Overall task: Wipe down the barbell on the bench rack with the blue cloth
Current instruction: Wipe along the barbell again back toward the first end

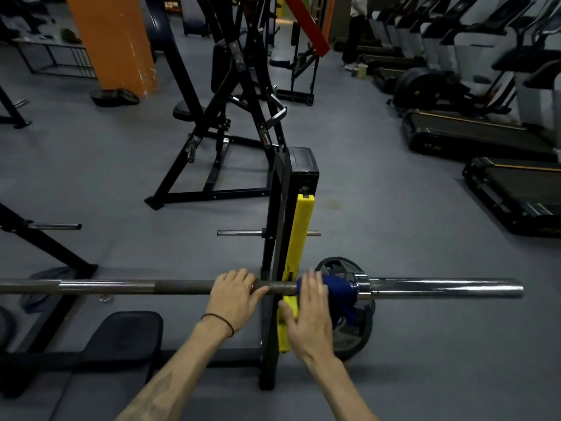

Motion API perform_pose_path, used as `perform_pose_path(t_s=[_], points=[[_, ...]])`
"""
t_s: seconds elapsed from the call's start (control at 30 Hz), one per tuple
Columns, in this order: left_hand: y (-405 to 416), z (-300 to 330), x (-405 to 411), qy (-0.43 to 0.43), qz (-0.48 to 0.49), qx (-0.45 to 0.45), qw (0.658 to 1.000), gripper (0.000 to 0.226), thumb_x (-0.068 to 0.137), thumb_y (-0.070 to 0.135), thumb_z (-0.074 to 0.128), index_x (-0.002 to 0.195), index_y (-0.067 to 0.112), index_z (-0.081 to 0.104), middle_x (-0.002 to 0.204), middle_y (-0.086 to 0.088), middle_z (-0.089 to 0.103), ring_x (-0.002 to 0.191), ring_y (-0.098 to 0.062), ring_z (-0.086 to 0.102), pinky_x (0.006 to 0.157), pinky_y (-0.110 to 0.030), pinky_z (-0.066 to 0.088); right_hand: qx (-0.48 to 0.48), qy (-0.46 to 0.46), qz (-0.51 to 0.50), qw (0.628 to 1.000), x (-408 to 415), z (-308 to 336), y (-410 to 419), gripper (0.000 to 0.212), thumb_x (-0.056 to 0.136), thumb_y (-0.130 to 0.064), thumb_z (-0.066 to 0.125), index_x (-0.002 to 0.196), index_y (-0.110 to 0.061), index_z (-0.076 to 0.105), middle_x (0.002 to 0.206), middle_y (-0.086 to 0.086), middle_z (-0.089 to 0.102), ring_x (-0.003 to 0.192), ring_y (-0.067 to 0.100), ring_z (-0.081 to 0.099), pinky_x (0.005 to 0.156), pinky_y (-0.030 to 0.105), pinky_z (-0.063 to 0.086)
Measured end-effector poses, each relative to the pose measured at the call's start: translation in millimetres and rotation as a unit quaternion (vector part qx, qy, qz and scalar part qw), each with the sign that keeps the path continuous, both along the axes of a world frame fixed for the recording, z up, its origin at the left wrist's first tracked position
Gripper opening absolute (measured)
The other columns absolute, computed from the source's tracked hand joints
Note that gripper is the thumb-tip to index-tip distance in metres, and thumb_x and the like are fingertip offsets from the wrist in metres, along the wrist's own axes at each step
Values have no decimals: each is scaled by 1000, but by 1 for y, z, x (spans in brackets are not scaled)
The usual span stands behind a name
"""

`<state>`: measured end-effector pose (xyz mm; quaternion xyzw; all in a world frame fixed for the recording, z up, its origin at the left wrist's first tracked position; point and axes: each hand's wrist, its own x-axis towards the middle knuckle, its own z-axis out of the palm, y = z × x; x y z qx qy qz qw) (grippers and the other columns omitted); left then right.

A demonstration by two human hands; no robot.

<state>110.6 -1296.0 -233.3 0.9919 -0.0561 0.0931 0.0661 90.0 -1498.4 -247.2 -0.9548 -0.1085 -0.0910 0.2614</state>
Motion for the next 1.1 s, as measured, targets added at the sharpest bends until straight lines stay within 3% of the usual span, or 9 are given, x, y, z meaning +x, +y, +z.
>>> perform_pose_path(t_s=[0.1,0.23,0.3,0.43,0.57,0.63,0.77,0.93,1.1], points=[[-2,-14,-11,-68,-2,-20,997,52,98,58,32,118,23,64,96,7,58,88,-17,53,88,-35,44,-81,-52,60,994,6,-1,-28,81,107,-67,18,163,-8,21,172,8,11,160,15,1,127,40,9],[-3,-17,-18,-102,-5,-27,994,52,98,53,39,130,18,60,112,4,61,106,-19,56,112,-41,32,3,-12,-80,997,12,-2,-35,86,103,-70,11,164,-10,17,173,3,4,158,9,-10,130,45,9],[-5,-18,-18,-106,0,-34,994,51,98,52,41,131,18,60,114,3,61,109,-20,56,114,-42,30,8,3,-70,997,5,2,-8,90,102,-73,8,163,-8,13,172,7,-2,158,11,-15,130,43,1],[-5,-18,-17,-131,-2,-45,990,50,97,50,42,130,18,61,113,3,62,108,-21,56,114,-42,30,-91,-57,59,992,8,-1,-29,80,108,-65,21,162,-6,26,171,9,15,160,21,11,127,39,10],[-5,-16,-18,-119,-6,-49,992,48,98,49,42,130,18,60,114,4,61,110,-21,55,115,-43,30,-8,-20,-65,998,11,0,-42,83,105,-68,15,164,-11,17,173,3,7,160,13,-4,130,42,8],[-7,-18,-19,-119,0,-50,992,48,97,49,44,130,18,60,116,2,61,113,-21,54,114,-45,31,14,2,-70,997,2,2,-13,87,102,-72,10,164,-10,11,173,6,-1,159,13,-12,130,41,1],[-4,-20,-22,-130,-17,-38,991,49,95,49,42,129,20,61,115,0,60,106,-23,55,106,-42,37,-74,-40,50,995,1,-2,-29,81,107,-66,17,163,-8,19,172,8,9,160,17,3,128,38,7],[-3,-20,-15,-115,-15,-27,993,46,93,59,44,118,24,60,101,2,54,91,-21,51,92,-39,40,21,-6,-87,996,4,0,-28,86,102,-72,8,164,-11,11,173,4,1,159,12,-10,130,44,8],[-6,-21,-4,-113,4,-59,992,42,88,62,44,100,25,60,88,5,51,79,-20,51,82,-37,35,-58,-38,56,996,-5,-3,-16,80,107,-66,20,163,-7,21,172,8,11,160,18,4,129,35,5]])
